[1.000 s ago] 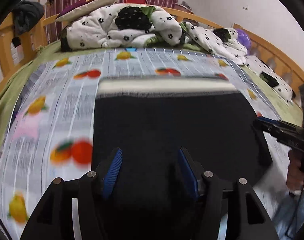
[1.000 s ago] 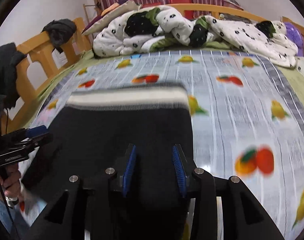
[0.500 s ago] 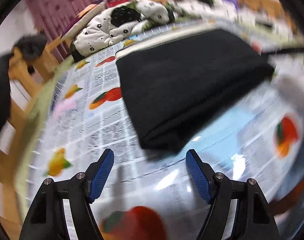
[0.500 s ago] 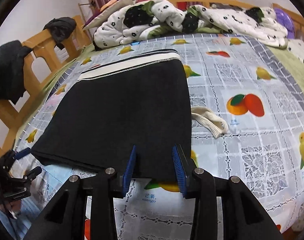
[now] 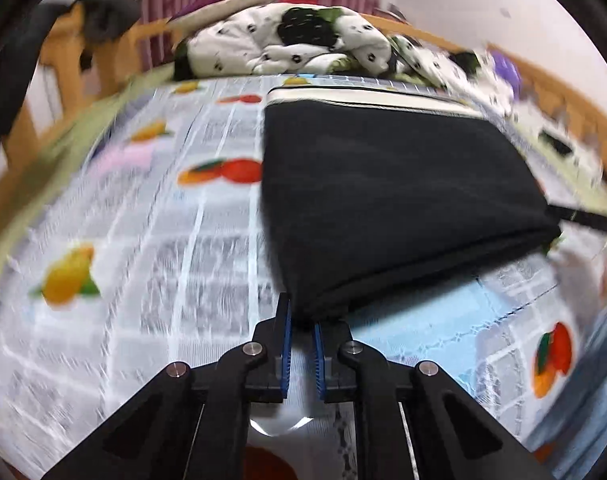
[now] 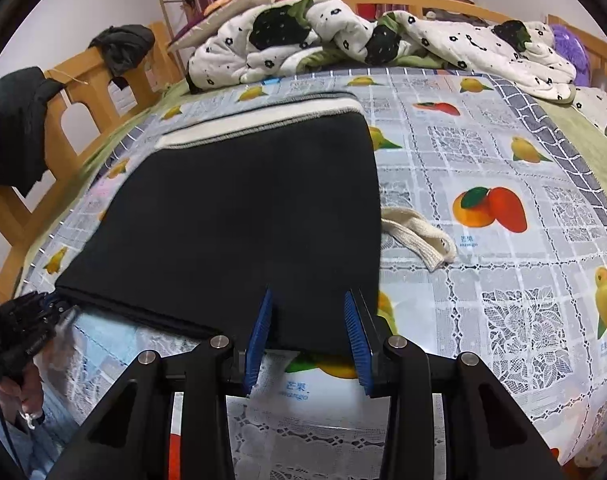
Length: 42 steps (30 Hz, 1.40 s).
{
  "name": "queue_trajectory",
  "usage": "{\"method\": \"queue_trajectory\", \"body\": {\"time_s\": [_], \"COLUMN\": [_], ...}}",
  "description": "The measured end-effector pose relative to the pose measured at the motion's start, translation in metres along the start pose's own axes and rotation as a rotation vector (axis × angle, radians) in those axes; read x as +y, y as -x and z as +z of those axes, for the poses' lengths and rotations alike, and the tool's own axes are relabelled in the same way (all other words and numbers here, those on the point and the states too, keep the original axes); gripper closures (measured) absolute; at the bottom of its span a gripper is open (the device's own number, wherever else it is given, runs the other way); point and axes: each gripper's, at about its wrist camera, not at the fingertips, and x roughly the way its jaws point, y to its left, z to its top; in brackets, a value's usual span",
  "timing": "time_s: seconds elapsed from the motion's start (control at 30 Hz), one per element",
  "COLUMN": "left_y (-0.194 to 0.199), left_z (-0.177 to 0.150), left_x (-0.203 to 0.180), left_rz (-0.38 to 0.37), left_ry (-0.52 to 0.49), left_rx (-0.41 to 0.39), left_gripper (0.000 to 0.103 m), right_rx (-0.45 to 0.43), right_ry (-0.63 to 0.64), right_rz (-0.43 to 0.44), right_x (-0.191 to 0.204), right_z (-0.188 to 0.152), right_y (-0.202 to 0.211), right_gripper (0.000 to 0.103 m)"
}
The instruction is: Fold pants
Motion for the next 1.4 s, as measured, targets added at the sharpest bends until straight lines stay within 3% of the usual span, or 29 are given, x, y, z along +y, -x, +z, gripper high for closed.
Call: {"method": "queue_trajectory", "body": {"time_s": [0.2,0.23,0.3,0.33,0.5,0.6,0.7,0.77,0.87,1.0,1.13,1.23,1.33,1.4], "left_y": [0.025,0.032,0.047,0.053,0.036,0.003,-0.011,-0.006,0.004,0.02,0.042,0.065,0.091,0.101], "left_z": [-0.019,-0.021,-0.019,-0.015,0.029,0.04,0.025,0.019,0.023,0.028,0.041,0.055,0.077,0.094], "left_x": [0.005,0.007,0.015,0.017,0.002,-0.014,-0.028,-0.032,-0.021,-0.013,-0.015,-0.017,-0.019,-0.021], "left_rz": [0.021,0.017,-0.004,-0.017,-0.093,-0.118,-0.039,-0.024,-0.061,-0.03,0.035,0.047,0.061,0.053], "left_ry": [0.007,0.013,0.05,0.066,0.056,0.038,-0.037,-0.062,-0.003,0.039,0.05,0.048,0.028,0.041], "left_rx": [-0.016,-0.031,-0.08,-0.115,-0.135,-0.041,-0.026,-0.029,0.015,0.035,0.019,-0.022,-0.085,-0.104], "left_gripper": [0.092,0.088,0.065,0.062,0.061,0.061,0.061,0.06,0.057,0.056,0.055,0.055,0.055,0.055], "right_rx": [-0.023,-0.04,-0.072,-0.092,-0.088,-0.035,0.014,0.01,0.011,-0.004,-0.084,-0.057,-0.116,-0.145], "right_ry": [0.044,0.057,0.077,0.086,0.12,0.178,0.204,0.203,0.18,0.16,0.079,0.059,0.034,0.003], "right_rz": [-0.012,-0.006,-0.001,0.004,0.044,-0.021,-0.083,-0.082,-0.047,-0.028,-0.084,-0.081,-0.17,-0.153], "right_x": [0.004,0.005,0.01,0.012,0.028,0.033,0.031,0.029,0.023,0.023,0.017,0.017,0.02,0.023], "right_z": [0.0,0.001,0.003,0.004,0.01,0.001,-0.012,-0.013,-0.014,-0.011,-0.006,0.005,0.025,0.048], "right_y": [0.005,0.009,0.014,0.017,0.003,-0.014,-0.027,-0.024,-0.016,0.003,0.023,0.032,0.053,0.072], "right_gripper": [0.065,0.065,0.065,0.064,0.062,0.062,0.062,0.062,0.061,0.057,0.05,0.05,0.05,0.05]}}
